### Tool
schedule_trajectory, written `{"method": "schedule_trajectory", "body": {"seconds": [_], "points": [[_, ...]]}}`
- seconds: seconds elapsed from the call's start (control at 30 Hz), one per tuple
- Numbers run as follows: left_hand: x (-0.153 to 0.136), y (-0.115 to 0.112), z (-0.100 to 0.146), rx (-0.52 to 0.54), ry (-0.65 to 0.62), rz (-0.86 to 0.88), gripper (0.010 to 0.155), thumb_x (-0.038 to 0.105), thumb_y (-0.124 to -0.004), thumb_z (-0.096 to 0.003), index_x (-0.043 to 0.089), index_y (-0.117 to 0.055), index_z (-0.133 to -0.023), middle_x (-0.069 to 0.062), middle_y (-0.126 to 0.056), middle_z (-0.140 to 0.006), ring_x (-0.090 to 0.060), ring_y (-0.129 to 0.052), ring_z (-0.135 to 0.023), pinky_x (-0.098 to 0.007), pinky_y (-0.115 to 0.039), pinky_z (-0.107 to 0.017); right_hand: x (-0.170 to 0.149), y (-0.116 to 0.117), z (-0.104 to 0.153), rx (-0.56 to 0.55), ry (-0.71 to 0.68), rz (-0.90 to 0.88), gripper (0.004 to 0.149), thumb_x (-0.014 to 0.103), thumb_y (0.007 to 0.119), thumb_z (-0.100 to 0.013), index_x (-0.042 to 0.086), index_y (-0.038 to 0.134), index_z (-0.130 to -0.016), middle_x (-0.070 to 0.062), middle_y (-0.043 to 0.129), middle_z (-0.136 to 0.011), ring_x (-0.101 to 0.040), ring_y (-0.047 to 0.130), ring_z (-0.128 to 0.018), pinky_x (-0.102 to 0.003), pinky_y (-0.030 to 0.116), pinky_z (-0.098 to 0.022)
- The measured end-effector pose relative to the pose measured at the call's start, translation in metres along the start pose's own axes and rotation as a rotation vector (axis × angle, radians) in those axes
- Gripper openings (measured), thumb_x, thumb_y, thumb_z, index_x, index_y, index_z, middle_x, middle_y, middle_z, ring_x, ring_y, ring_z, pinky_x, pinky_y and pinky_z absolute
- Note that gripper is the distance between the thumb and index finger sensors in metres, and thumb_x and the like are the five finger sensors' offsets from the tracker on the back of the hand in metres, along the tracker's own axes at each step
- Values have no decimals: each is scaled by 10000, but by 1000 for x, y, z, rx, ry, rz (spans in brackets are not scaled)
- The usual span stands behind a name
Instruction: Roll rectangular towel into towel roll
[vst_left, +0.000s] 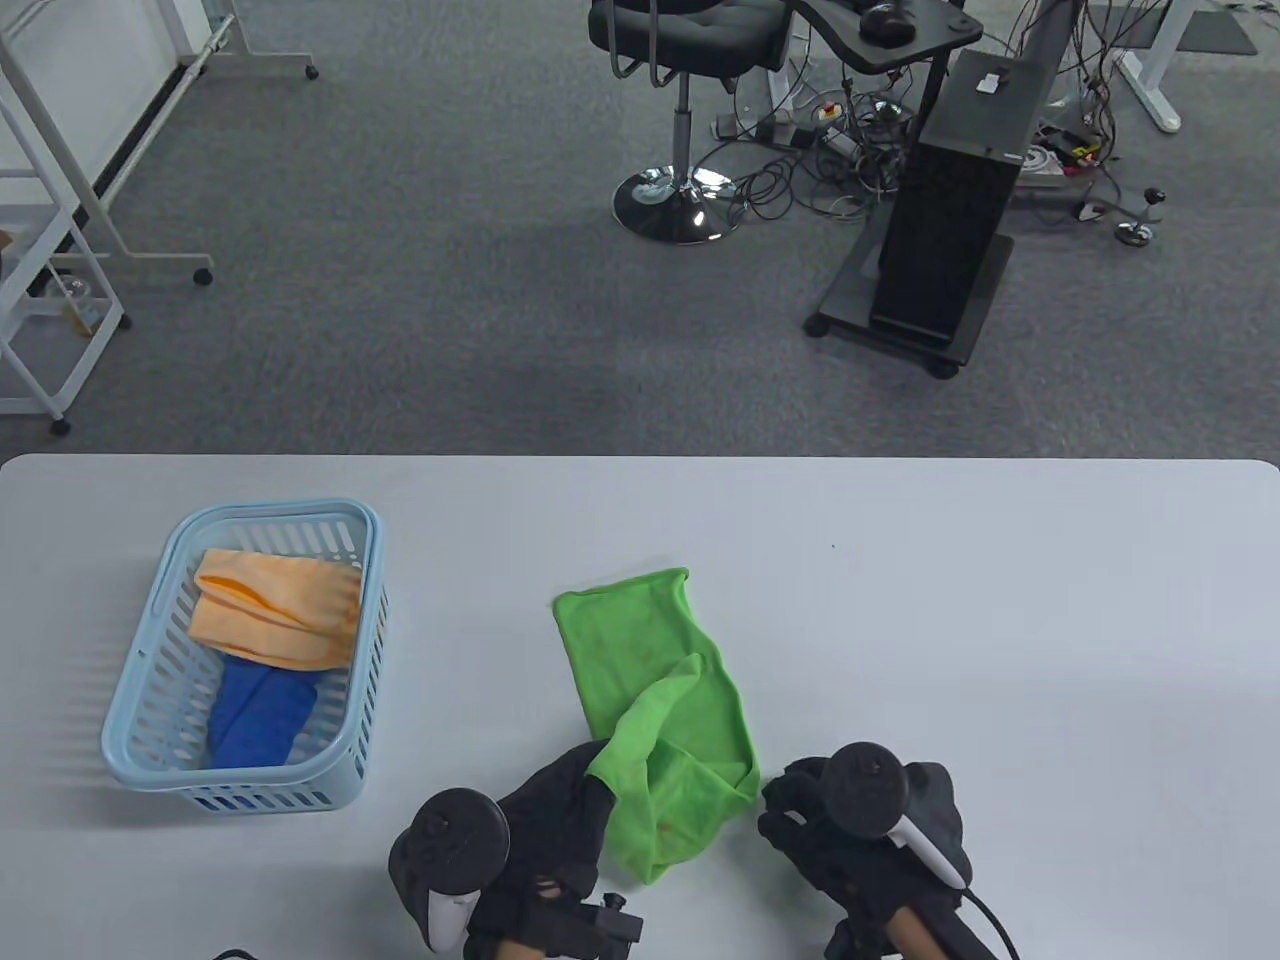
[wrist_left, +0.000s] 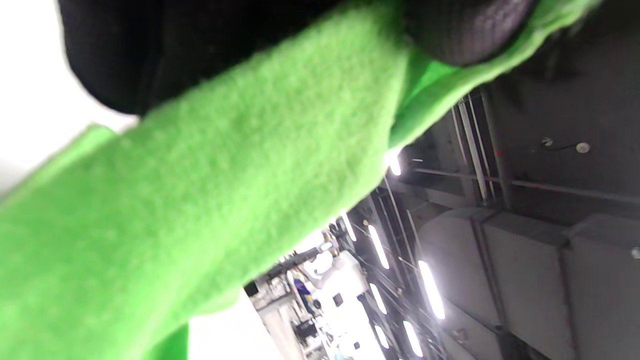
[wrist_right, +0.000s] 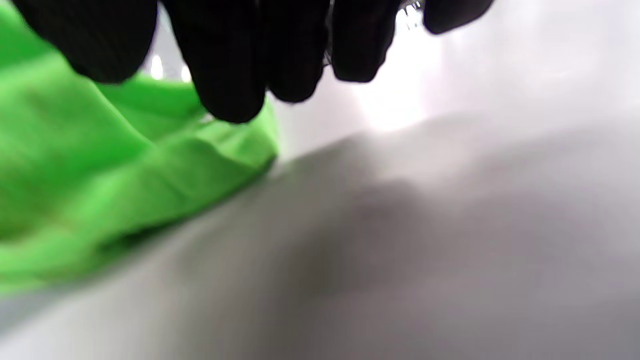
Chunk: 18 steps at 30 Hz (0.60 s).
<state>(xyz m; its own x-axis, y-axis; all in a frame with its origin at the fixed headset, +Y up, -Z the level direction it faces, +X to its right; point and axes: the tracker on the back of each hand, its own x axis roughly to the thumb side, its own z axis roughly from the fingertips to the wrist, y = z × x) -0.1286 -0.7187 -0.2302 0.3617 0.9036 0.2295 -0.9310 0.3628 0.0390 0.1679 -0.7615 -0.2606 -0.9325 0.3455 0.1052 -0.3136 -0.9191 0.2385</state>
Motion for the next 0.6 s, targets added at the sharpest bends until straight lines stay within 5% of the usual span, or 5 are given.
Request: {"method": "schedule_trajectory", "body": {"seconds": [0.2, 0.3, 0.37, 0.47, 0.6], "points": [[7, 2, -3, -76, -86, 212, 659, 585, -587, -425, 194, -970, -791, -99, -1068, -588, -328, -1101, -469, -602, -787, -491, 25, 12, -3, 111, -27, 63, 904, 535, 788, -301, 209, 437, -1067, -116, 305, -1085, -400, 309, -1029, -674, 271, -719], [10, 4, -4, -129, -121, 355, 673, 589, -580, -429, 186, -966, -805, -117, -1057, -622, -347, -1090, -498, -616, -772, -504, 36, 0, -10, -45, -74, 128, 904, 538, 821, -255, 177, 537, -1033, -111, 404, -1072, -385, 443, -1015, -676, 365, -712], [11, 6, -5, -159, -137, 400, 684, 596, -573, -433, 183, -962, -816, -124, -1048, -649, -356, -1080, -525, -622, -762, -514, 42, -13, -18, -23, -54, 175, 937, 564, 816, -245, 180, 509, -1043, -111, 385, -1077, -382, 439, -1019, -676, 363, -715], [11, 8, -6, -183, -152, 427, 698, 601, -567, -434, 173, -969, -811, -129, -1044, -662, -362, -1075, -540, -630, -754, -522, 46, -19, -35, 57, 49, 87, 980, 580, 782, -277, 139, 409, -1069, -138, 306, -1084, -386, 391, -1028, -678, 335, -719], [9, 11, -4, -192, -141, 409, 708, 605, -566, -436, 164, -953, -833, -141, -1032, -685, -373, -1062, -563, -637, -741, -532, 39, -12, -52, 28, 163, -137, 922, 534, 788, -290, 121, 463, -1047, -160, 356, -1062, -394, 459, -999, -666, 381, -705]]}}
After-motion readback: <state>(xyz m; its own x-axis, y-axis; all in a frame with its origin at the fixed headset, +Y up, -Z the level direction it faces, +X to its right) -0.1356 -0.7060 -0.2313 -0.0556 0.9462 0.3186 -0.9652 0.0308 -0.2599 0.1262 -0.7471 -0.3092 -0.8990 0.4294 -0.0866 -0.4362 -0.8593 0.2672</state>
